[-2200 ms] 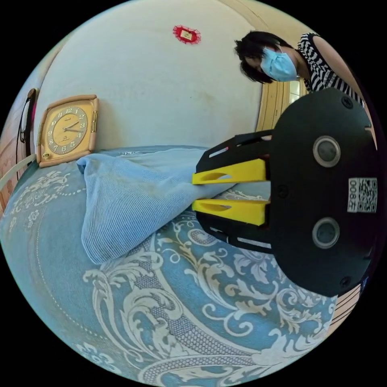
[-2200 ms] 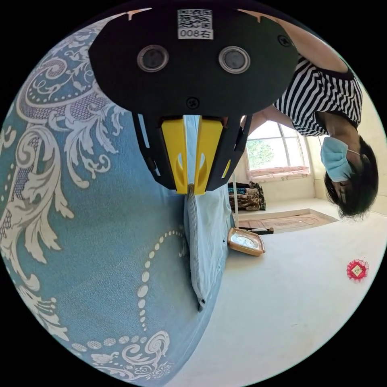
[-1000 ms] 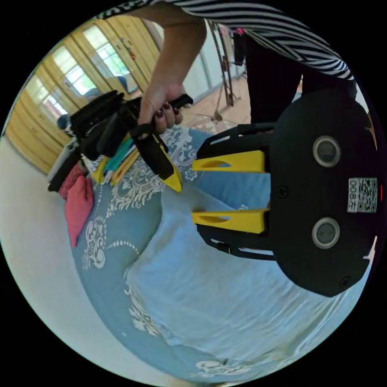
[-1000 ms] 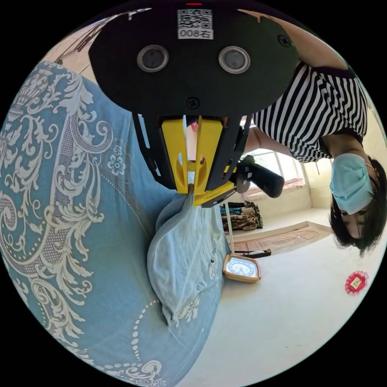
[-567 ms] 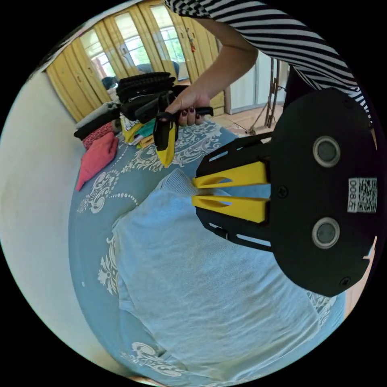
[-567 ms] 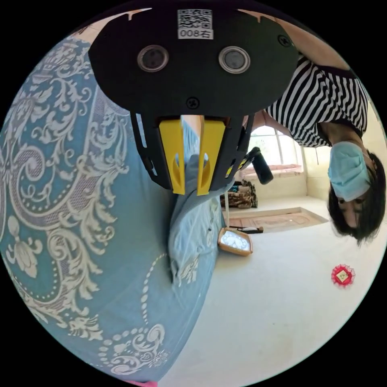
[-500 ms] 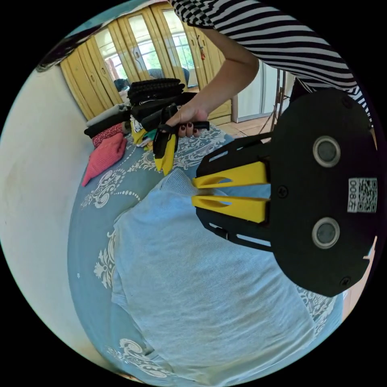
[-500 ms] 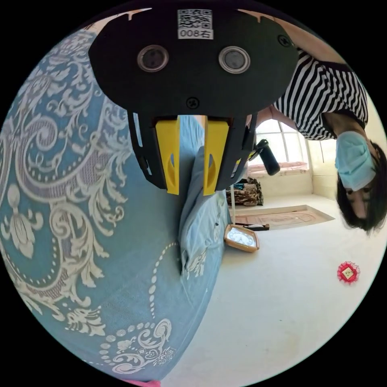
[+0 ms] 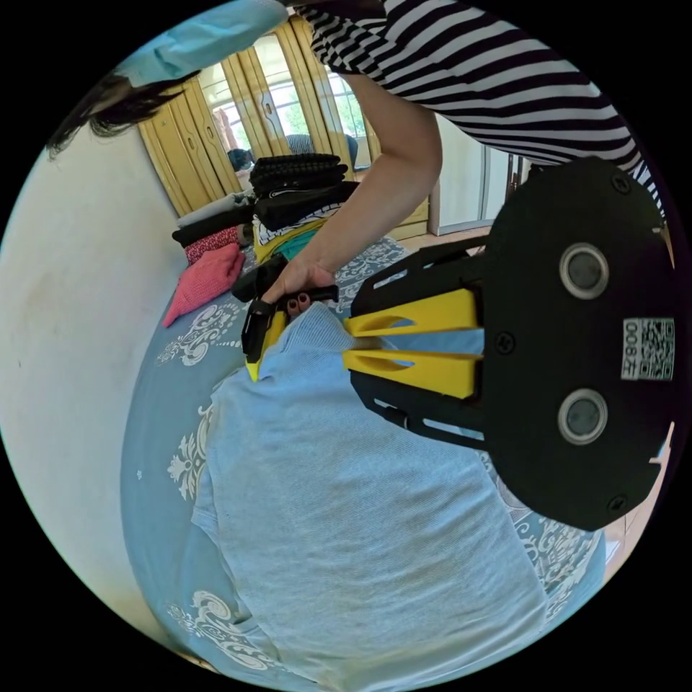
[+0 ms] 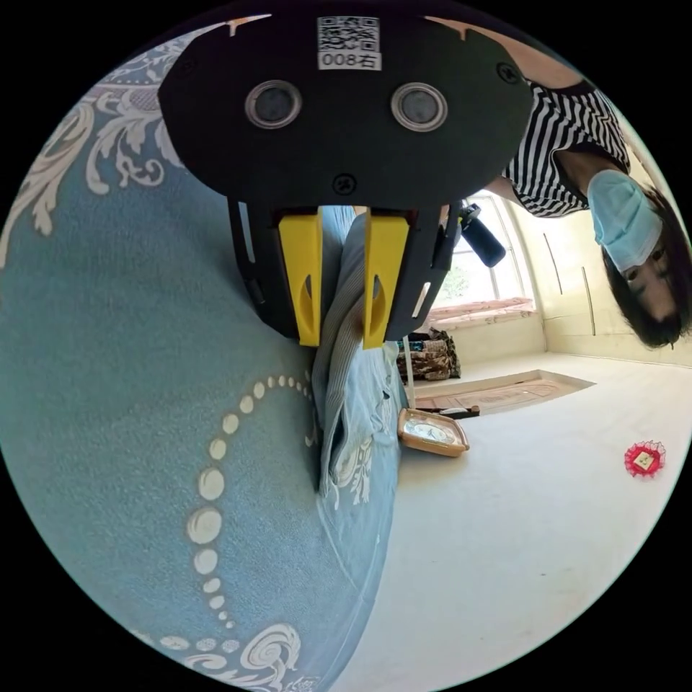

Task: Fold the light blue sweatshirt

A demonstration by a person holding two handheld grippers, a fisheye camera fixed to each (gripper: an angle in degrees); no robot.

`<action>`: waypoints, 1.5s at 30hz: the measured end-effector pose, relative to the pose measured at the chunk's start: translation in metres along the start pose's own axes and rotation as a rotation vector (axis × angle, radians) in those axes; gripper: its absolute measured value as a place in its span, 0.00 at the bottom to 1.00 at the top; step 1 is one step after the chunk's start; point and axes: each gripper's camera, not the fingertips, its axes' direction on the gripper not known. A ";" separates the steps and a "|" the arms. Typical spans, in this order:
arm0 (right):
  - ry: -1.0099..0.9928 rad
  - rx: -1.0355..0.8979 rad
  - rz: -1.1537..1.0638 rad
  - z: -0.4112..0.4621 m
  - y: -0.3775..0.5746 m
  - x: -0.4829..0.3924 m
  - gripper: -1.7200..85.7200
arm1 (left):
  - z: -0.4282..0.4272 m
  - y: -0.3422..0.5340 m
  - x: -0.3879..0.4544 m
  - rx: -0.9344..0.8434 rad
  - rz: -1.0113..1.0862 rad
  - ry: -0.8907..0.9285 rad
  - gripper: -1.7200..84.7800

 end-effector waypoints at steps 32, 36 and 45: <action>-0.042 -0.009 -0.308 0.340 -0.107 -0.128 0.05 | -0.163 0.137 -0.178 0.307 -0.092 0.228 0.05; -0.024 -0.101 -0.402 0.432 -0.121 -0.158 0.05 | -0.205 0.179 -0.230 0.434 -0.203 0.227 0.05; 0.013 -0.308 -0.459 0.656 -0.139 -0.170 0.05 | -0.264 0.285 -0.350 0.656 -0.481 0.167 0.05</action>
